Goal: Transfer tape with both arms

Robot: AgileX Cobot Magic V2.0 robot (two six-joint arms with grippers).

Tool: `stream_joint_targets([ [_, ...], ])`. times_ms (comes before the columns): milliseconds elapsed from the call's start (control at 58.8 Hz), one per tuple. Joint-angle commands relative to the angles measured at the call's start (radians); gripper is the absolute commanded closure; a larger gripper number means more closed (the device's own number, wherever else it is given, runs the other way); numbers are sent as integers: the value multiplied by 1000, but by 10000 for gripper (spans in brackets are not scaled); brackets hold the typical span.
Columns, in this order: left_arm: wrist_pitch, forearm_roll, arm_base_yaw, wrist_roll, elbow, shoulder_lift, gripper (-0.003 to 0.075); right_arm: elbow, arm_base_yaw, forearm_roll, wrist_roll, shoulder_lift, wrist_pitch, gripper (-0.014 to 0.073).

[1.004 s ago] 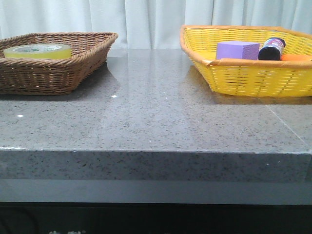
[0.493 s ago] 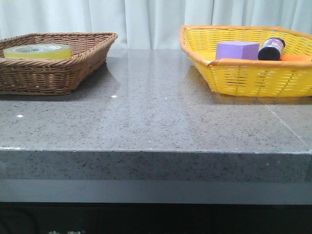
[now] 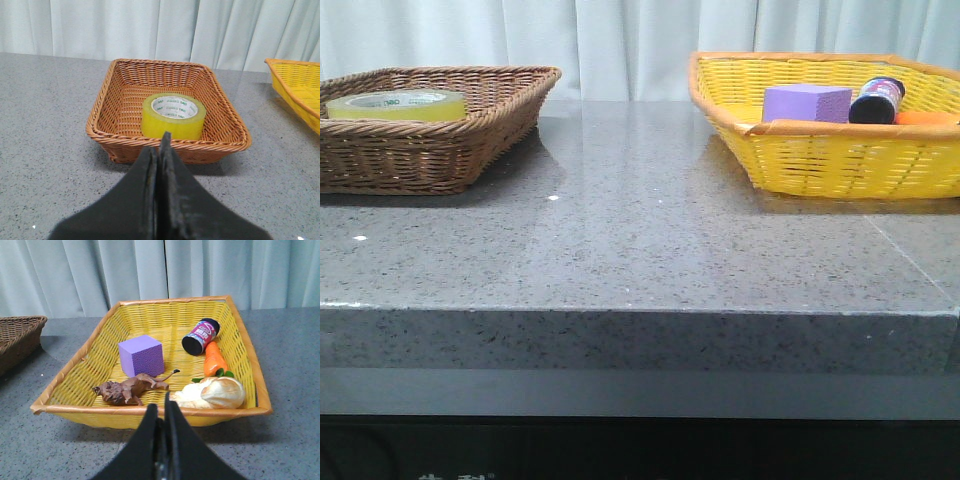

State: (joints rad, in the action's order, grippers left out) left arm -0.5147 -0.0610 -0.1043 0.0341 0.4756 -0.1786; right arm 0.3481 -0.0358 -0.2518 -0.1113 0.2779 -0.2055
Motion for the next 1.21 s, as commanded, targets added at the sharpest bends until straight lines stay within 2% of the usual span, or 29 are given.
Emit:
stream_joint_targets([
  [0, 72, -8, 1, 1, 24, -11, 740, 25, 0, 0, -2, 6, 86, 714],
  [238, 88, -8, 3, 1, -13, 19, 740, 25, 0, 0, -2, 6, 86, 714],
  [527, 234, -8, 72, 1, -265, 205, 740, 25, 0, 0, -2, 6, 86, 714],
  [783, 299, -8, 77, 1, -423, 203, 740, 25, 0, 0, -2, 6, 86, 714],
  [953, 396, -11, 77, 1, -509, 203, 740, 25, 0, 0, -2, 6, 86, 714],
  [1191, 422, -14, 77, 1, -524, 203, 740, 25, 0, 0, -2, 6, 86, 714],
])
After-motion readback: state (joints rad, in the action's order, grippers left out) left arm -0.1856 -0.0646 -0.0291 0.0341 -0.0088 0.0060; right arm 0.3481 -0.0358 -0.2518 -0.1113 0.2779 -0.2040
